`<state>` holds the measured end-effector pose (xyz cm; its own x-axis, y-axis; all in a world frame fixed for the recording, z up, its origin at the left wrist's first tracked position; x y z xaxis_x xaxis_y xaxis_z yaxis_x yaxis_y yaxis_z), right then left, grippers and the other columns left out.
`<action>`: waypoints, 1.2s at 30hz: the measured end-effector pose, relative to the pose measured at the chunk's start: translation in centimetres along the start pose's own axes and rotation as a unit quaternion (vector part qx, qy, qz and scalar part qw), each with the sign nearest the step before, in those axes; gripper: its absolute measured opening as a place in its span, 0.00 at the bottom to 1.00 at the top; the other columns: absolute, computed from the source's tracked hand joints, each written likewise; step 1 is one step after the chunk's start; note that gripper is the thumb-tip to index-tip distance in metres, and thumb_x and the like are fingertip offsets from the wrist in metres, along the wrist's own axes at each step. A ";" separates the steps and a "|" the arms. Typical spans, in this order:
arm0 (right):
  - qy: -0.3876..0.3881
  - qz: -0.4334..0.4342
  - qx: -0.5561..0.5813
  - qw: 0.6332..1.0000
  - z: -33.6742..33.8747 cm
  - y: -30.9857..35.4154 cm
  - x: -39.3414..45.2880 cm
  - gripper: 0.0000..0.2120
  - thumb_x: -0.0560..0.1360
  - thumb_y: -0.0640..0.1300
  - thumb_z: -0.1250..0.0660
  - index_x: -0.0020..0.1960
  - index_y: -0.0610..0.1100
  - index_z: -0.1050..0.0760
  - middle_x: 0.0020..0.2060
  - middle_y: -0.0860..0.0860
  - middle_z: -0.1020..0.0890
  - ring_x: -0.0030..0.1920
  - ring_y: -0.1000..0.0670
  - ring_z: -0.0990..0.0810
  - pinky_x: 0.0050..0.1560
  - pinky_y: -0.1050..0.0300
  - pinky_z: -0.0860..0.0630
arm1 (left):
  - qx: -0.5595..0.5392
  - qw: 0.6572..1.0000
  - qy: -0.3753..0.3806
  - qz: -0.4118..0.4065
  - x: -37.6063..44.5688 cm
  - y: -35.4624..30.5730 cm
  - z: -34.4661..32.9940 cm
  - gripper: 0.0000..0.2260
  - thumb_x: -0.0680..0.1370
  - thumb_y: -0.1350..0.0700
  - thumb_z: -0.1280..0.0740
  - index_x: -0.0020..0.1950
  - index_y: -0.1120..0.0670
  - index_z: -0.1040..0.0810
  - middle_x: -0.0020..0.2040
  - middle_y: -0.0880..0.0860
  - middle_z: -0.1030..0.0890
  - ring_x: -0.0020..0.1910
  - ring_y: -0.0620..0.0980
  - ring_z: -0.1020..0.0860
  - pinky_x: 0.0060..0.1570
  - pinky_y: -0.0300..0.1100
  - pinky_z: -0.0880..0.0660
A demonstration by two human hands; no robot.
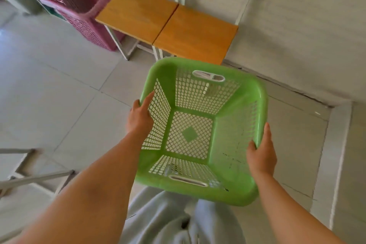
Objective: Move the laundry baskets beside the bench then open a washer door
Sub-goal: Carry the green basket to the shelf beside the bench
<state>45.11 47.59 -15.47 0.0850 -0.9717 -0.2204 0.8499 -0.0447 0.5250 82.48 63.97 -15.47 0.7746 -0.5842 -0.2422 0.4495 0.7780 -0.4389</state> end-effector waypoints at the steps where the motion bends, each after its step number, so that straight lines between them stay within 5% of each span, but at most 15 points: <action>1: 0.012 0.013 -0.005 1.000 -1.2 1.9 0.2 0.35 0.78 0.40 0.37 0.79 0.53 0.51 0.71 0.45 0.29 0.63 0.39 0.24 0.58 0.43 0.25 | -0.001 1.000 -0.012 0.015 0.5 1.6 1.2 0.33 0.78 0.64 0.42 0.72 0.30 0.43 0.64 0.54 0.29 0.53 0.56 0.25 0.43 0.51 0.20; 8: 0.078 0.123 -0.025 0.989 -8.0 15.4 2.6 0.37 0.78 0.40 0.37 0.78 0.60 0.52 0.72 0.49 0.31 0.63 0.42 0.23 0.56 0.48 0.24 | -0.016 0.991 -0.058 0.117 3.6 11.4 7.8 0.32 0.78 0.64 0.42 0.73 0.32 0.43 0.69 0.55 0.31 0.58 0.57 0.25 0.41 0.48 0.20; 14: 0.145 0.218 -0.056 0.963 -14.6 26.8 6.6 0.38 0.78 0.42 0.37 0.77 0.64 0.56 0.73 0.48 0.31 0.54 0.42 0.19 0.45 0.46 0.18 | -0.082 0.971 -0.083 0.209 8.1 17.7 11.5 0.33 0.77 0.64 0.43 0.71 0.30 0.43 0.69 0.52 0.32 0.40 0.46 0.25 0.26 0.35 0.31; 18: 0.164 0.261 -0.080 0.948 -18.4 34.2 9.0 0.39 0.78 0.42 0.36 0.77 0.63 0.56 0.75 0.51 0.35 0.58 0.42 0.21 0.42 0.51 0.20 | -0.085 0.957 -0.103 0.256 11.7 20.4 14.4 0.34 0.77 0.64 0.44 0.70 0.28 0.45 0.73 0.54 0.35 0.55 0.58 0.22 0.45 0.49 0.19; 23: 0.186 0.308 -0.097 0.928 -22.7 43.2 11.1 0.40 0.78 0.42 0.36 0.76 0.64 0.58 0.74 0.47 0.33 0.51 0.43 0.19 0.34 0.51 0.19 | -0.126 0.936 -0.144 0.294 15.9 23.5 17.8 0.35 0.76 0.65 0.43 0.70 0.28 0.45 0.71 0.52 0.34 0.52 0.54 0.23 0.45 0.50 0.19; 26: 0.185 0.323 -0.107 0.922 -25.3 48.0 11.6 0.38 0.78 0.42 0.36 0.77 0.62 0.56 0.73 0.47 0.33 0.55 0.42 0.20 0.38 0.52 0.20 | -0.141 0.928 -0.157 0.307 18.7 25.8 19.6 0.35 0.76 0.65 0.43 0.70 0.28 0.45 0.71 0.52 0.34 0.52 0.55 0.23 0.46 0.52 0.19; 30: 0.175 0.321 -0.110 0.924 -29.6 54.4 12.1 0.37 0.78 0.43 0.36 0.78 0.59 0.52 0.72 0.48 0.30 0.60 0.41 0.22 0.36 0.62 0.34 | -0.140 0.927 -0.160 0.309 24.0 29.6 23.0 0.34 0.77 0.65 0.44 0.71 0.29 0.45 0.71 0.52 0.34 0.52 0.56 0.23 0.47 0.52 0.19; 36: 0.146 0.316 -0.084 0.934 -35.4 64.6 9.7 0.37 0.77 0.41 0.35 0.78 0.57 0.49 0.72 0.48 0.31 0.62 0.40 0.24 0.49 0.52 0.25 | -0.105 0.941 -0.138 0.289 33.0 36.0 31.1 0.34 0.77 0.64 0.43 0.71 0.30 0.44 0.70 0.52 0.33 0.52 0.57 0.23 0.46 0.53 0.19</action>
<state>119.21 43.46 -12.77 0.7140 -0.6863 -0.1385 0.6501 0.5763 0.4952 138.07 79.91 -12.36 0.9620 0.0274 -0.2716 -0.1579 0.8673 -0.4720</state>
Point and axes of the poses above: each hand's wrist, its own x-axis towards the middle knuckle, its own z-axis out of the back of the hand, y = z × x, the point moved 8 cm from there along x, towards the middle knuckle
